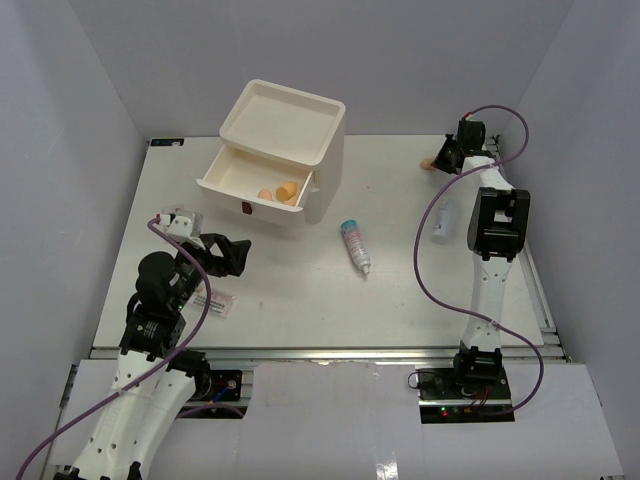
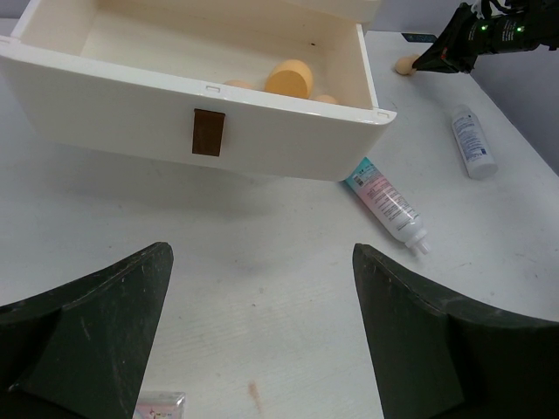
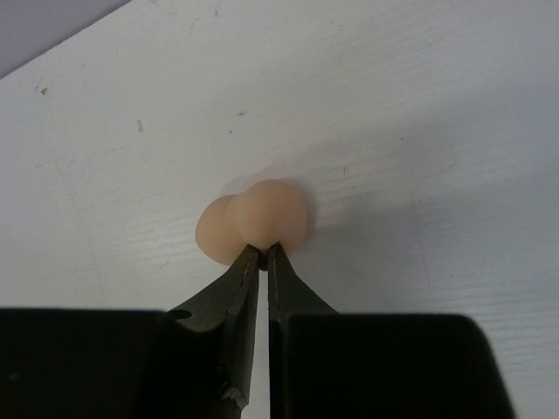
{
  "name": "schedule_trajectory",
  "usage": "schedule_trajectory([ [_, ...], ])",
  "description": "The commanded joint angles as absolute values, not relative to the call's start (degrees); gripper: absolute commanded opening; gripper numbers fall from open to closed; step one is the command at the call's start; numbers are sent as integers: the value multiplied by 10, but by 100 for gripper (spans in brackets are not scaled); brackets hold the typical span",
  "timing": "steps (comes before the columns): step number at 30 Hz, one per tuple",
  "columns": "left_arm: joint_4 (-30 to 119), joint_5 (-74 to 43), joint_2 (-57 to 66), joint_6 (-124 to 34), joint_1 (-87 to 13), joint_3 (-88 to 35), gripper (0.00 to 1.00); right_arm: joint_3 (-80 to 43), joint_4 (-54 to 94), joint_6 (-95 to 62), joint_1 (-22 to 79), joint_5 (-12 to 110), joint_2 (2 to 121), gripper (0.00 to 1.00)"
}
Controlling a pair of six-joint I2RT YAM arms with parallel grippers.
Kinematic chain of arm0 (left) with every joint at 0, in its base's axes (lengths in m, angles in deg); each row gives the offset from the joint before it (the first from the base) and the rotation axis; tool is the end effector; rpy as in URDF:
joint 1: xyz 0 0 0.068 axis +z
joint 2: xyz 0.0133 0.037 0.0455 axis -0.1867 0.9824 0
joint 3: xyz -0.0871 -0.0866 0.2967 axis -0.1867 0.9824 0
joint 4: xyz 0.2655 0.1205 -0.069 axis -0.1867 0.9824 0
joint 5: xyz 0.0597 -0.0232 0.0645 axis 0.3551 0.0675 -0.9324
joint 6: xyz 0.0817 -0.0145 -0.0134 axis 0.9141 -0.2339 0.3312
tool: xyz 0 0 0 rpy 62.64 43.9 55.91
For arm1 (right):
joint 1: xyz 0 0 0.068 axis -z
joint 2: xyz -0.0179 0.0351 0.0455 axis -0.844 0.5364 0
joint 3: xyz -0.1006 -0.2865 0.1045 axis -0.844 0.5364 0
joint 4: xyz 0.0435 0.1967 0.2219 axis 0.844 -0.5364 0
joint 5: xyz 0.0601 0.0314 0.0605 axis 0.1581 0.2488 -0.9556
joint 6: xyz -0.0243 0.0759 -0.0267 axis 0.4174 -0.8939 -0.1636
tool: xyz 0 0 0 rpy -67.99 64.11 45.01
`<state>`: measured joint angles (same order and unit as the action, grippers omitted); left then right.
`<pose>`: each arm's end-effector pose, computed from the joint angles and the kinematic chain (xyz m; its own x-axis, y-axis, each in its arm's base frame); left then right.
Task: Organize the makeup
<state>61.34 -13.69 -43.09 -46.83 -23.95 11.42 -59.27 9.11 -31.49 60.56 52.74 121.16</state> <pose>0.1580 -0.0501 0.3291 -0.2275 -0.1734 -0.9582 0.3485 0.9043 -0.2464 0.6665 -0.0303 0.1641 -0.5400 0.3971 -0.7421 0.2168 0.9176 0.3332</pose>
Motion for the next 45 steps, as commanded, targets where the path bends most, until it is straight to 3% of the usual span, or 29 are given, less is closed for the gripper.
schedule_trajectory([
  [1,607,-128,-430,-469,-235,121,95,-592,128,-294,611,509,1202,8],
  [7,607,-127,-434,-470,-235,121,95,-481,192,-247,613,420,1102,8],
  [13,605,-119,-444,-472,-235,121,95,-330,232,-157,597,293,916,8],
  [16,604,-113,-447,-473,-235,121,95,-279,223,-86,575,145,837,8],
  [19,602,-107,-448,-474,-235,122,95,-250,171,-11,509,81,759,8],
  [24,603,-100,-449,-476,-235,122,95,-244,121,110,368,164,688,8],
  [33,604,-96,-447,-479,-235,123,95,-404,46,114,224,233,771,8],
  [43,603,-96,-448,-479,-235,124,95,-501,32,112,151,371,873,13],
  [45,604,-96,-449,-479,-235,124,95,-519,32,113,147,402,892,22],
])
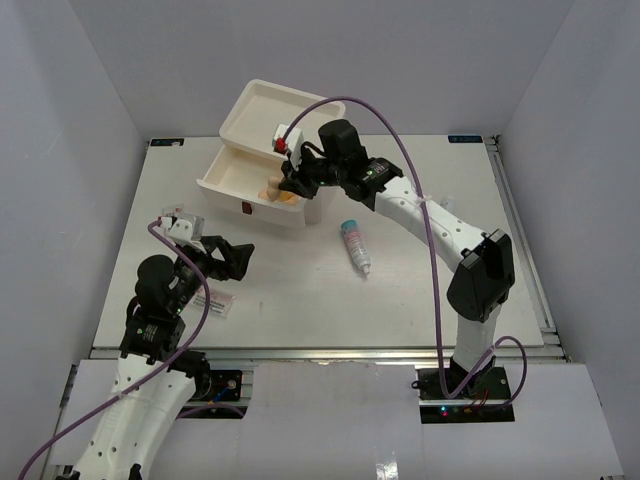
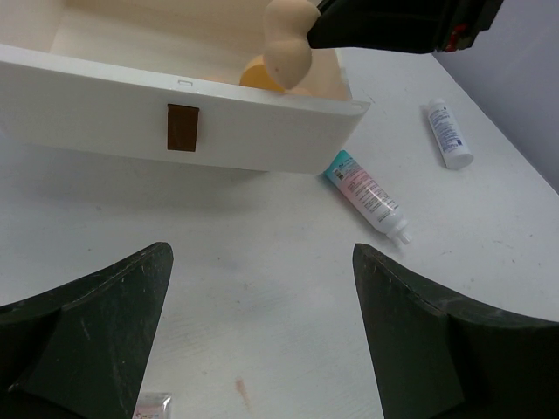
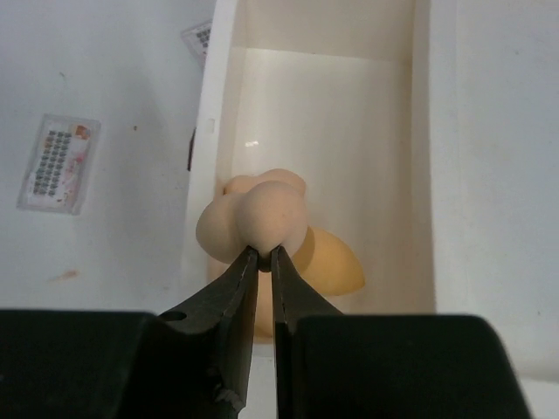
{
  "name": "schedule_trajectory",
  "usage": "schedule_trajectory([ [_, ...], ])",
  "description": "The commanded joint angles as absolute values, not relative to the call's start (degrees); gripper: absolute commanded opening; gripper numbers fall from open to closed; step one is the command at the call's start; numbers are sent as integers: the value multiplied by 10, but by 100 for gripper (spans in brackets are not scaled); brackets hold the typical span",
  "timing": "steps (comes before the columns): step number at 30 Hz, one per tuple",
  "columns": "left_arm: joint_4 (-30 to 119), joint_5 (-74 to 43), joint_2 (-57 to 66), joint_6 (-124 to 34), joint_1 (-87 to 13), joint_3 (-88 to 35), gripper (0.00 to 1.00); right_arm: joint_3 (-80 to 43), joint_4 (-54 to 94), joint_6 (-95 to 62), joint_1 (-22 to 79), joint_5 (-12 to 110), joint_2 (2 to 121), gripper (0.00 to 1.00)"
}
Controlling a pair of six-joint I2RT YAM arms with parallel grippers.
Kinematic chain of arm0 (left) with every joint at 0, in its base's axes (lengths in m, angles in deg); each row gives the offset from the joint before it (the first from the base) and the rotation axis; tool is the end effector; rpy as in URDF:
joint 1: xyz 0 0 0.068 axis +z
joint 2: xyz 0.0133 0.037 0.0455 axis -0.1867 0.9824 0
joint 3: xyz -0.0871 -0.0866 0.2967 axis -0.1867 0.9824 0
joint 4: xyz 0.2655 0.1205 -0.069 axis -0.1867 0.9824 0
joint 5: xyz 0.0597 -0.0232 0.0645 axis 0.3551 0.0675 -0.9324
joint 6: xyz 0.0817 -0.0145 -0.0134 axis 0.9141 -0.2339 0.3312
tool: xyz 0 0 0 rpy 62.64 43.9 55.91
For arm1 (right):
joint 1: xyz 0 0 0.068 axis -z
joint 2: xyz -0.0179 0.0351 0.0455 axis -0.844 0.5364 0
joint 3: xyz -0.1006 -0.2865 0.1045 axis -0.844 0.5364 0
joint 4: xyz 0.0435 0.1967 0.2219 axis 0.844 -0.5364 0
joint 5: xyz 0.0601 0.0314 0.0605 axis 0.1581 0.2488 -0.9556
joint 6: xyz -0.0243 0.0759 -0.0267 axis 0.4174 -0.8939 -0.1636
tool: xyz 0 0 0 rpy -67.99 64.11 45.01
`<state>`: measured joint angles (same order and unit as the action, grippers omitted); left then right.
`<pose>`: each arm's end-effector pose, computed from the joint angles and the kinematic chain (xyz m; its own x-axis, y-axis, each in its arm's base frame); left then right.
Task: Organize the makeup
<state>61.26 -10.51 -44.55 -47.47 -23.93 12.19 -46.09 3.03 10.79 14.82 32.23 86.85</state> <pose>0.1519 -0.0528 0.3274 -0.2305 -0.1811 -0.9561 0.3975 0.8793 -0.2624 0.3678 0.3808 0.4093 0.0753 -0.3685 -0.9266 -0.9332 0.3014 -0.1957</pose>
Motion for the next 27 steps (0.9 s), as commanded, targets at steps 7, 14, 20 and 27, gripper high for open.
schedule_trajectory([
  [7,603,-93,-445,-480,-235,125,95,-562,36,111,141,447,908,49],
  [14,594,-71,-425,-491,-236,128,95,-550,23,109,147,398,848,57],
  [20,572,-4,-357,-597,-235,140,90,-465,-18,163,195,214,748,55],
  [27,557,-39,-263,-782,-236,162,63,-250,51,124,289,148,594,33],
])
